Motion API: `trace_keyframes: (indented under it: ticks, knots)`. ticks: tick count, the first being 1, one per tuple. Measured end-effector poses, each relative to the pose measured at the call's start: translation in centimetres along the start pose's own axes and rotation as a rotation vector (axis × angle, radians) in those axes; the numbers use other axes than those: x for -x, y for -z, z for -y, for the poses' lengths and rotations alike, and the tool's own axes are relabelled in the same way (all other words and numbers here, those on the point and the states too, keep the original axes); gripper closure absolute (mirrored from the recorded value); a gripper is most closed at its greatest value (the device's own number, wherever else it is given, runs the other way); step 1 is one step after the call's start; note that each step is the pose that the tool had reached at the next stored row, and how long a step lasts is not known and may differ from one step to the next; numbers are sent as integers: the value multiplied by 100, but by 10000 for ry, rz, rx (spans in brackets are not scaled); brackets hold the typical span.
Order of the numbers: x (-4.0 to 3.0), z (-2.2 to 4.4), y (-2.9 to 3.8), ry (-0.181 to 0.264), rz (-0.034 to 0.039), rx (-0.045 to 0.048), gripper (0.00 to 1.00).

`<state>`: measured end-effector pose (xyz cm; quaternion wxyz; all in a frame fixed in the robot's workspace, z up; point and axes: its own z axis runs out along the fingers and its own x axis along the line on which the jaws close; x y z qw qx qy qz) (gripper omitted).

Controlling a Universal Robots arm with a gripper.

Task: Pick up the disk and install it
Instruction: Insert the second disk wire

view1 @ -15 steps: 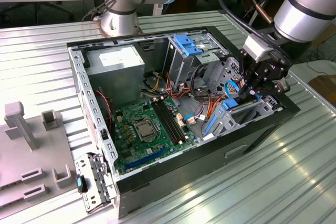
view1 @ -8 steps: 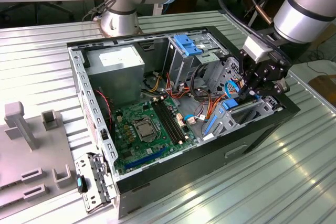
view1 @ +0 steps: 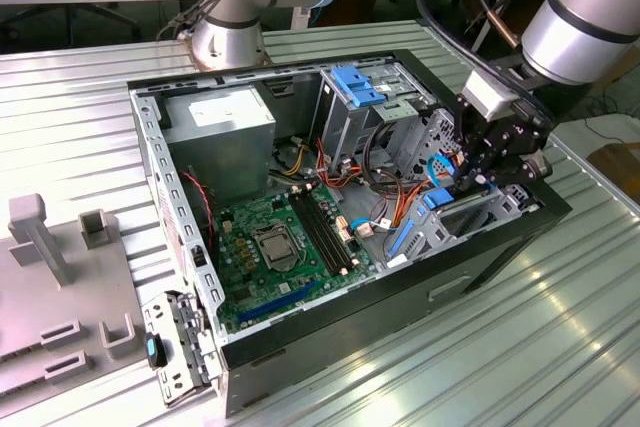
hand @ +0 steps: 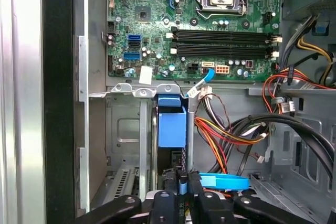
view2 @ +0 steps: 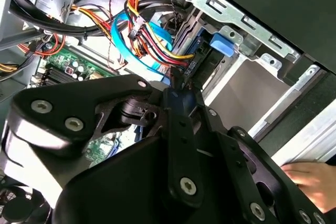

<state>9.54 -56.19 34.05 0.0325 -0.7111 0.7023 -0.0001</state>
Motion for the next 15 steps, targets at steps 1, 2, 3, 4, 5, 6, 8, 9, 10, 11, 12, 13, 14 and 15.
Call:
trace_keyframes:
  ticks: [1, 2, 3, 4, 5, 6, 8, 9, 10, 11, 12, 13, 14, 15]
  knots:
    - [2, 2, 36, 1, -12, 1, 76]
    - [3, 3, 72, 1, -9, 1, 76]
    - [5, 5, 112, 0, -12, 2, 76]
    - [6, 6, 127, 1, -14, 1, 76]
    - [6, 6, 127, 0, -11, 1, 76]
    - [6, 6, 127, 0, -10, 1, 78]
    - [6, 6, 130, 1, -13, 1, 89]
    - [6, 6, 130, 0, -13, 1, 89]
    - [6, 6, 130, 1, -13, 1, 89]
    - [6, 6, 131, 1, -13, 1, 89]
    - [6, 6, 131, 1, -13, 2, 89]
    - [6, 6, 131, 0, -13, 2, 89]
    - [6, 6, 132, 1, -13, 1, 89]
    - [6, 6, 133, 0, -13, 1, 89]
